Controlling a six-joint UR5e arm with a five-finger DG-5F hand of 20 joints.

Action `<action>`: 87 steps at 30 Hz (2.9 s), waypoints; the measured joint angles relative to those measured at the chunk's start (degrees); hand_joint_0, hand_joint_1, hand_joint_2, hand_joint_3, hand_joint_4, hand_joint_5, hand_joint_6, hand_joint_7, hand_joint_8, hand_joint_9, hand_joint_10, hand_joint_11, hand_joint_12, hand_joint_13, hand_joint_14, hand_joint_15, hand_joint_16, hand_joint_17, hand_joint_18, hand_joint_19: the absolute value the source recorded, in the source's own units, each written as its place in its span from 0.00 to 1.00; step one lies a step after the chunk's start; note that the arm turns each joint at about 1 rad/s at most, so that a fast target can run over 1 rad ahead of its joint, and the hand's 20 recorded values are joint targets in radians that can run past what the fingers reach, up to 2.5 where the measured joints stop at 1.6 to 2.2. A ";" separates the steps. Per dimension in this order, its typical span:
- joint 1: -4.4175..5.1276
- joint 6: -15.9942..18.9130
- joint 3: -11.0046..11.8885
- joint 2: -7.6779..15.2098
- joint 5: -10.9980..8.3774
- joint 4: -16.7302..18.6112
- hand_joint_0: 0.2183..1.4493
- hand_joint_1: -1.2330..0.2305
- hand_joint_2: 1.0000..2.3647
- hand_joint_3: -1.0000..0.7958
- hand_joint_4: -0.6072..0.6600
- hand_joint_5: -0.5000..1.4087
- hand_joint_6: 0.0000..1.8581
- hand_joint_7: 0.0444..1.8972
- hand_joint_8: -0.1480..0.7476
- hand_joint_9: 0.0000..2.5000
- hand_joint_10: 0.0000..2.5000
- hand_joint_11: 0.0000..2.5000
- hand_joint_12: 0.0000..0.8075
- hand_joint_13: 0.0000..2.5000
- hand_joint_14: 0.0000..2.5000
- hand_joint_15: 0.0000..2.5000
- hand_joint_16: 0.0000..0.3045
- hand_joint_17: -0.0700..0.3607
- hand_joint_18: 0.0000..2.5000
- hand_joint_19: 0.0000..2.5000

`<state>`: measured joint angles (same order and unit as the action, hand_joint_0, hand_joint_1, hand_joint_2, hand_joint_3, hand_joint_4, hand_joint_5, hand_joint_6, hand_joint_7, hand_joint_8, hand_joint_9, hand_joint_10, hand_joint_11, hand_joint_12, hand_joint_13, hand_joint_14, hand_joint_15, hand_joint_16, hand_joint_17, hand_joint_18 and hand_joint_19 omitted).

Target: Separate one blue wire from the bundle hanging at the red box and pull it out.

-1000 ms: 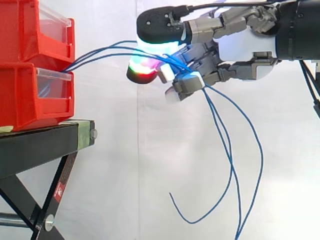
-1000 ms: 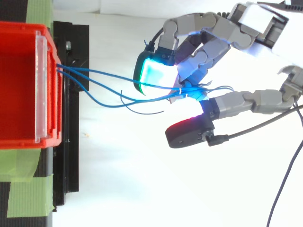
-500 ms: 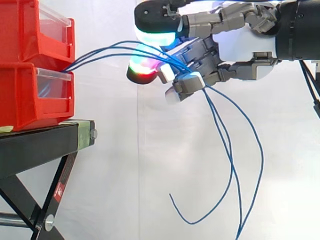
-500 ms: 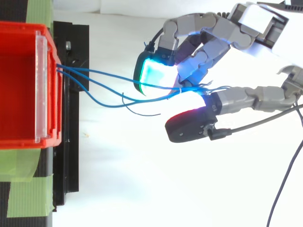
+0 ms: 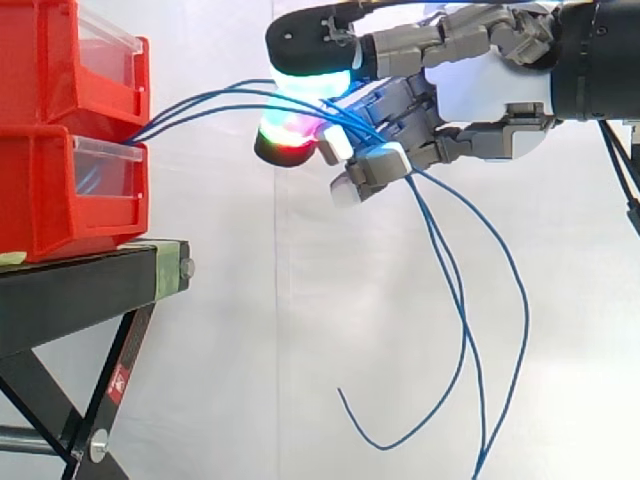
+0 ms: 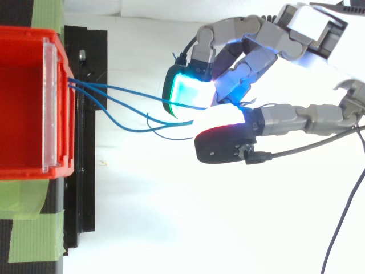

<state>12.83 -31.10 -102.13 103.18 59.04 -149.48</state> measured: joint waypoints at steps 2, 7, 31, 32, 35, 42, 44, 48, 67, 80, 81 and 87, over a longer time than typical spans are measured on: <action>0.00 -0.01 0.00 0.00 0.00 0.01 0.32 0.35 0.02 0.45 0.67 0.17 0.43 0.61 0.58 0.44 0.01 0.45 0.40 0.53 0.00 0.69 0.16 0.42 0.26 0.30; 0.00 -0.03 0.00 0.00 -0.01 -0.02 0.32 0.33 0.02 0.46 0.66 0.17 0.43 0.61 0.58 0.45 0.01 0.46 0.40 0.54 0.00 0.69 0.16 0.42 0.26 0.30; 0.00 -0.06 0.00 0.01 0.07 0.12 0.34 0.23 0.03 0.56 0.63 0.14 0.42 0.62 0.51 0.35 0.01 0.43 0.42 0.47 0.00 0.70 0.17 0.43 0.24 0.30; 0.00 -0.04 0.00 0.01 0.06 0.13 0.34 0.23 0.03 0.57 0.63 0.14 0.42 0.63 0.51 0.33 0.01 0.43 0.42 0.46 0.00 0.70 0.17 0.44 0.24 0.30; 0.00 0.01 0.00 0.01 0.04 0.15 0.33 0.22 0.03 0.59 0.61 0.13 0.40 0.66 0.49 0.29 0.01 0.42 0.43 0.42 0.00 0.71 0.19 0.47 0.18 0.27; 0.00 0.06 0.00 0.00 0.02 0.16 0.32 0.19 0.03 0.57 0.61 0.13 0.39 0.68 0.49 0.24 0.01 0.41 0.45 0.38 0.00 0.71 0.20 0.48 0.17 0.27; 0.00 0.07 0.00 -0.01 0.02 0.16 0.32 0.19 0.03 0.57 0.61 0.13 0.39 0.68 0.49 0.24 0.01 0.42 0.45 0.38 0.00 0.71 0.20 0.48 0.17 0.27; 0.00 0.07 0.00 0.00 0.02 0.16 0.33 0.18 0.03 0.57 0.61 0.13 0.39 0.68 0.49 0.23 0.01 0.42 0.45 0.38 0.00 0.71 0.20 0.48 0.17 0.27; 0.00 -0.01 0.00 0.01 0.05 0.58 0.21 0.35 0.01 0.34 0.68 0.13 0.40 0.62 0.56 0.28 0.01 0.41 0.50 0.39 0.09 0.64 0.21 0.50 0.19 0.30; 0.00 -0.01 0.00 0.00 0.02 0.68 0.30 0.36 0.01 0.39 0.66 0.15 0.41 0.61 0.54 0.35 0.01 0.43 0.42 0.46 0.04 0.67 0.18 0.45 0.23 0.31; 0.00 -0.01 0.00 0.00 0.02 0.69 0.30 0.36 0.01 0.40 0.66 0.15 0.41 0.61 0.55 0.35 0.01 0.43 0.43 0.46 0.04 0.67 0.18 0.45 0.23 0.31; 0.00 -0.11 0.00 0.00 0.02 0.68 0.32 0.38 0.01 0.41 0.65 0.16 0.41 0.61 0.54 0.36 0.01 0.43 0.42 0.47 0.03 0.67 0.17 0.44 0.23 0.31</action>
<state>12.83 -31.21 -102.13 103.18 59.06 -148.80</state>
